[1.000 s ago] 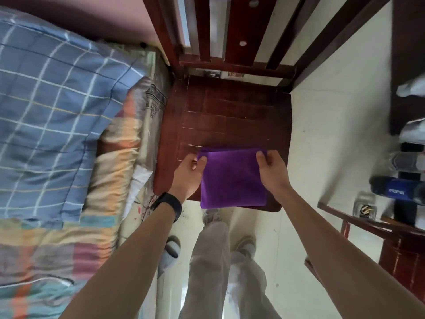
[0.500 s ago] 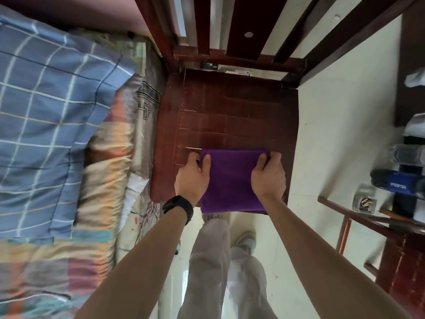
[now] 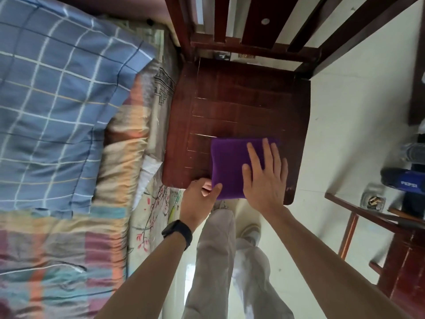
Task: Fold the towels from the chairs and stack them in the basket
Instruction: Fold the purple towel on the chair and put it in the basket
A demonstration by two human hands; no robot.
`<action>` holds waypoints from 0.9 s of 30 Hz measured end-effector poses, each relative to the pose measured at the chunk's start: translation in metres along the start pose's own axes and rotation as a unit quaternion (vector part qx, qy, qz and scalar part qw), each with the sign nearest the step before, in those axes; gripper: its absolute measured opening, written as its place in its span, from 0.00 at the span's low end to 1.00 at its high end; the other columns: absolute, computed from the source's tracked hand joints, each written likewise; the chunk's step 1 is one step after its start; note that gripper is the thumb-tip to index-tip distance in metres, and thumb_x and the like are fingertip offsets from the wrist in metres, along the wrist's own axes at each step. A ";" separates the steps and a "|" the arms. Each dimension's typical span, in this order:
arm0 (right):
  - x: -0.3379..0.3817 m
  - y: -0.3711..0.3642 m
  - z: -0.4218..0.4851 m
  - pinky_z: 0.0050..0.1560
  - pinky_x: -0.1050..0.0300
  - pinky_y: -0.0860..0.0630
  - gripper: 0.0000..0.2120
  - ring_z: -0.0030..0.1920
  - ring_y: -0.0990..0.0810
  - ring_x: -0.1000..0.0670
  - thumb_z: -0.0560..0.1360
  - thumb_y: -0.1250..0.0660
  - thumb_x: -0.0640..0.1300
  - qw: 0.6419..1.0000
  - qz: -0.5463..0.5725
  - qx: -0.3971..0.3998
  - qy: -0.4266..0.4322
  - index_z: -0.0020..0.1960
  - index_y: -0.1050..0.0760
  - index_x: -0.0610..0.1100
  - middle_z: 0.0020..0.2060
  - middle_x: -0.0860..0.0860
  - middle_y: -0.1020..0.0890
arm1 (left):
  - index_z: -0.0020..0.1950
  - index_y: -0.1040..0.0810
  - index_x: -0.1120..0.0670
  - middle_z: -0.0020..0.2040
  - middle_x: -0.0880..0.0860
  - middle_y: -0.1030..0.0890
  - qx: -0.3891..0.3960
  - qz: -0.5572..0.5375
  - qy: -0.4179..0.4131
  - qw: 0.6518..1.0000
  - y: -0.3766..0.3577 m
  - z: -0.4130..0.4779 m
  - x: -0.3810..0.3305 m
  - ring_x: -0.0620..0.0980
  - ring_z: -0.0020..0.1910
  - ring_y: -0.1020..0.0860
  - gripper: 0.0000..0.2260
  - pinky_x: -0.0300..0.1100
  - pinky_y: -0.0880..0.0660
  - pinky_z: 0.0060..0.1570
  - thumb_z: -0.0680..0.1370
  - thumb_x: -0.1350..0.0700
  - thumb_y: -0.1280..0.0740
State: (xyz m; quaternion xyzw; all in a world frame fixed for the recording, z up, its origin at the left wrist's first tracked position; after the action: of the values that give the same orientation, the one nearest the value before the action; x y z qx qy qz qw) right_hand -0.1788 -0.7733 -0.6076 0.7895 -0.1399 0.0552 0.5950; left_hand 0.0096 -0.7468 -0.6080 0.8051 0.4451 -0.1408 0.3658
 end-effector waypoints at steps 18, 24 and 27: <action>-0.032 -0.025 0.028 0.78 0.33 0.50 0.29 0.82 0.51 0.44 0.84 0.56 0.56 0.999 -0.039 0.023 0.012 0.82 0.50 0.49 0.82 0.46 0.47 | 0.81 0.47 0.50 0.82 0.50 0.48 -0.098 0.387 -0.277 0.874 -0.031 0.048 -0.029 0.49 0.81 0.51 0.28 0.60 0.52 0.77 0.83 0.45 0.47; -0.044 -0.037 0.034 0.78 0.34 0.51 0.29 0.82 0.52 0.43 0.84 0.53 0.58 0.999 -0.031 0.033 0.018 0.83 0.52 0.49 0.82 0.47 0.48 | 0.82 0.50 0.48 0.82 0.48 0.51 -0.094 0.390 -0.287 0.870 -0.031 0.064 -0.017 0.47 0.81 0.55 0.29 0.60 0.56 0.77 0.83 0.42 0.49; -0.040 -0.027 0.032 0.78 0.35 0.52 0.31 0.81 0.53 0.41 0.84 0.52 0.60 1.000 -0.009 0.029 0.002 0.83 0.53 0.51 0.82 0.45 0.50 | 0.82 0.49 0.47 0.82 0.50 0.51 -0.096 0.408 -0.290 0.860 -0.026 0.059 -0.023 0.49 0.81 0.53 0.28 0.63 0.54 0.76 0.83 0.42 0.49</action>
State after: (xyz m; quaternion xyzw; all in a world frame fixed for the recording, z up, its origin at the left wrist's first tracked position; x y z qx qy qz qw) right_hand -0.2123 -0.7908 -0.6520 0.8077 -0.1304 0.0557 0.5723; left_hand -0.0190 -0.7937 -0.6484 0.7986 -0.0382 -0.1627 0.5782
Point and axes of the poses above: each hand's wrist, its own z-axis towards the middle knuckle, its own y-axis out of the back of the hand, x = y × z, the point moved 2 cm from there along z, towards the middle knuckle
